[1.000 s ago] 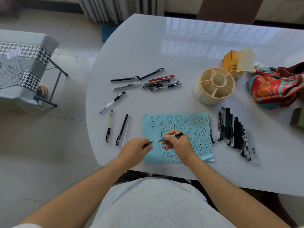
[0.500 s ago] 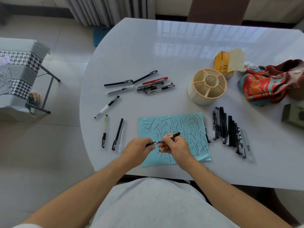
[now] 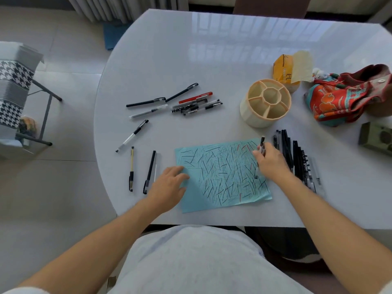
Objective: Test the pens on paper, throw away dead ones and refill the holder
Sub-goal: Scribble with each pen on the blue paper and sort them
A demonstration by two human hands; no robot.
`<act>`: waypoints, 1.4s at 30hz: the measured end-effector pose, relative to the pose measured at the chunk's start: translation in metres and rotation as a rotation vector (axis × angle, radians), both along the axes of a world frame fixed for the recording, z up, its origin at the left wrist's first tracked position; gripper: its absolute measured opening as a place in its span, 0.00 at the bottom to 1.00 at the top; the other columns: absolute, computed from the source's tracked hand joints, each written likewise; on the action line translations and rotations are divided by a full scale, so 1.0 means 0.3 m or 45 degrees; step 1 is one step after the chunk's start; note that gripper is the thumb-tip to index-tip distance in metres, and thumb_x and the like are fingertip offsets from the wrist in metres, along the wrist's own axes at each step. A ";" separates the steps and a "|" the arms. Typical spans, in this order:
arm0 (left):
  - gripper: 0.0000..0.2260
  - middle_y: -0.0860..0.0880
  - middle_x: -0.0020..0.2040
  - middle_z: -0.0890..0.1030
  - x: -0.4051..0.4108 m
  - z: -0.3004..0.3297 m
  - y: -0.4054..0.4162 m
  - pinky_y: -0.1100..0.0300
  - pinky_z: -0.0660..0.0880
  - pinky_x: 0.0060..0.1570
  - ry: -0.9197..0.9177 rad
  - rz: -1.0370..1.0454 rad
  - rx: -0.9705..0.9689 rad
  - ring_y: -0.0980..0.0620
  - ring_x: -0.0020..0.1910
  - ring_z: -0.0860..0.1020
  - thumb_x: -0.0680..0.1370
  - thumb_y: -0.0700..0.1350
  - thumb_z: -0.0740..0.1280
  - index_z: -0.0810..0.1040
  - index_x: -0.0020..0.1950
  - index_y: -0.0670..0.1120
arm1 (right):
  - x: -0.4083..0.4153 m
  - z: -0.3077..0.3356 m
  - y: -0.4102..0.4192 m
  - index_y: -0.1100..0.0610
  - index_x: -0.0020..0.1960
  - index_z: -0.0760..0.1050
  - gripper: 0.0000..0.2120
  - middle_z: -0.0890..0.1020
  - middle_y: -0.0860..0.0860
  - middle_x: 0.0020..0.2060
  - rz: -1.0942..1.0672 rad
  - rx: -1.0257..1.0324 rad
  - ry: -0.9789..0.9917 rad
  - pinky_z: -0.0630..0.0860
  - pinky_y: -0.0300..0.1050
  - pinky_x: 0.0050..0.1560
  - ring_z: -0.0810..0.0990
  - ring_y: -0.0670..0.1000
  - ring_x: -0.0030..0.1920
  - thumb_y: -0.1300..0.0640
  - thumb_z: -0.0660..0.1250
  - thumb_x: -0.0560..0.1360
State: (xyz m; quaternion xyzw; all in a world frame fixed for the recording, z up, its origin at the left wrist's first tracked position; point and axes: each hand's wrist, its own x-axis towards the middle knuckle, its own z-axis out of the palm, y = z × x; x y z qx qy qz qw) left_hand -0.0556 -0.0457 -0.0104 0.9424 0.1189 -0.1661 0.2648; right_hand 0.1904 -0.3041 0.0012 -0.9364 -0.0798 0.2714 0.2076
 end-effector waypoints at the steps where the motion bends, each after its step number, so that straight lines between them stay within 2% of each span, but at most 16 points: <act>1: 0.18 0.48 0.75 0.67 -0.013 -0.006 0.010 0.49 0.68 0.69 0.014 -0.043 0.039 0.46 0.74 0.63 0.79 0.45 0.65 0.75 0.69 0.48 | 0.015 -0.011 -0.016 0.54 0.54 0.71 0.10 0.81 0.55 0.46 0.060 -0.116 -0.028 0.72 0.49 0.39 0.78 0.54 0.41 0.47 0.61 0.83; 5: 0.19 0.47 0.78 0.63 -0.035 -0.014 0.036 0.50 0.62 0.73 0.018 -0.118 0.110 0.46 0.76 0.59 0.79 0.46 0.63 0.74 0.71 0.49 | 0.043 -0.038 -0.049 0.52 0.66 0.72 0.15 0.83 0.56 0.53 0.186 -0.375 -0.176 0.72 0.49 0.43 0.77 0.57 0.45 0.46 0.62 0.83; 9: 0.19 0.46 0.77 0.65 -0.045 -0.015 0.065 0.50 0.61 0.73 -0.027 -0.109 0.115 0.46 0.75 0.61 0.78 0.44 0.63 0.76 0.69 0.49 | 0.059 -0.033 -0.051 0.53 0.67 0.74 0.16 0.80 0.57 0.58 0.136 -0.423 -0.268 0.73 0.51 0.46 0.81 0.61 0.52 0.47 0.62 0.82; 13: 0.19 0.46 0.76 0.66 -0.047 -0.016 0.072 0.50 0.62 0.73 -0.065 -0.095 0.099 0.45 0.75 0.62 0.77 0.44 0.64 0.77 0.68 0.49 | 0.036 -0.017 0.052 0.57 0.64 0.76 0.14 0.78 0.58 0.56 0.118 -0.238 -0.413 0.70 0.47 0.44 0.79 0.59 0.46 0.54 0.66 0.81; 15: 0.19 0.47 0.76 0.65 -0.046 -0.018 0.073 0.49 0.63 0.72 -0.042 -0.095 0.087 0.45 0.75 0.61 0.77 0.44 0.63 0.77 0.68 0.49 | 0.021 -0.004 0.161 0.58 0.63 0.78 0.12 0.79 0.57 0.56 0.215 -0.064 -0.455 0.72 0.47 0.45 0.80 0.58 0.49 0.58 0.66 0.80; 19: 0.20 0.48 0.78 0.61 -0.050 -0.026 0.094 0.49 0.62 0.73 0.016 -0.148 0.077 0.47 0.76 0.57 0.78 0.47 0.62 0.73 0.71 0.52 | 0.049 0.014 0.412 0.59 0.65 0.77 0.15 0.80 0.57 0.60 0.462 0.180 -0.448 0.78 0.55 0.56 0.80 0.57 0.56 0.61 0.65 0.79; 22: 0.22 0.49 0.79 0.59 -0.057 -0.029 0.106 0.48 0.62 0.74 0.023 -0.192 0.096 0.48 0.77 0.56 0.78 0.49 0.62 0.71 0.73 0.54 | 0.098 0.003 0.590 0.58 0.71 0.72 0.21 0.74 0.57 0.67 0.618 0.175 -0.427 0.74 0.55 0.62 0.74 0.58 0.63 0.64 0.62 0.78; 24: 0.22 0.48 0.79 0.58 -0.062 -0.029 0.106 0.47 0.62 0.74 0.032 -0.206 0.092 0.48 0.78 0.55 0.78 0.49 0.62 0.70 0.73 0.54 | 0.121 -0.015 0.665 0.56 0.73 0.69 0.25 0.70 0.56 0.69 0.664 0.028 -0.360 0.71 0.54 0.62 0.69 0.59 0.65 0.67 0.59 0.77; 27: 0.22 0.48 0.80 0.57 -0.071 -0.031 0.097 0.48 0.60 0.75 0.041 -0.193 0.089 0.47 0.78 0.53 0.78 0.49 0.62 0.69 0.73 0.53 | 0.126 -0.043 0.697 0.56 0.68 0.71 0.23 0.71 0.57 0.67 0.725 -0.207 -0.378 0.72 0.55 0.61 0.70 0.60 0.64 0.70 0.59 0.75; 31: 0.23 0.47 0.81 0.55 -0.075 -0.025 0.078 0.48 0.58 0.76 0.060 -0.170 0.093 0.46 0.79 0.52 0.77 0.48 0.62 0.68 0.74 0.53 | 0.082 -0.041 0.659 0.57 0.60 0.74 0.14 0.75 0.58 0.58 0.788 -0.288 -0.385 0.77 0.54 0.52 0.79 0.62 0.50 0.66 0.62 0.76; 34: 0.25 0.47 0.81 0.54 -0.058 -0.013 0.052 0.46 0.56 0.76 0.104 -0.143 0.090 0.45 0.79 0.50 0.77 0.50 0.62 0.67 0.74 0.52 | 0.039 -0.015 0.580 0.57 0.58 0.78 0.12 0.77 0.55 0.53 0.641 0.042 -0.357 0.78 0.51 0.49 0.78 0.56 0.45 0.63 0.66 0.76; 36: 0.25 0.47 0.81 0.54 -0.038 -0.007 0.027 0.46 0.53 0.77 0.128 -0.119 0.071 0.44 0.79 0.49 0.78 0.53 0.63 0.67 0.75 0.52 | 0.004 0.025 0.516 0.55 0.54 0.79 0.08 0.78 0.53 0.49 0.447 0.321 -0.330 0.76 0.40 0.47 0.77 0.51 0.44 0.61 0.67 0.75; 38: 0.25 0.48 0.80 0.58 -0.012 0.003 0.001 0.47 0.53 0.77 0.076 -0.046 0.027 0.44 0.79 0.50 0.79 0.56 0.63 0.67 0.75 0.52 | -0.037 0.068 0.449 0.52 0.48 0.78 0.04 0.81 0.51 0.43 0.179 0.551 -0.149 0.77 0.34 0.42 0.78 0.48 0.40 0.59 0.68 0.74; 40: 0.24 0.50 0.76 0.66 0.013 0.014 -0.020 0.52 0.57 0.75 -0.047 0.090 -0.043 0.47 0.76 0.58 0.79 0.57 0.63 0.68 0.74 0.52 | -0.091 0.103 0.384 0.53 0.45 0.79 0.01 0.81 0.51 0.34 -0.037 0.749 0.192 0.79 0.42 0.35 0.78 0.50 0.32 0.58 0.69 0.74; 42: 0.22 0.54 0.70 0.72 0.032 0.030 -0.040 0.56 0.64 0.69 -0.103 0.232 -0.204 0.53 0.69 0.67 0.80 0.57 0.62 0.69 0.73 0.54 | -0.154 0.119 0.320 0.56 0.44 0.80 0.02 0.80 0.53 0.31 -0.103 0.887 0.451 0.78 0.46 0.31 0.77 0.52 0.29 0.59 0.70 0.75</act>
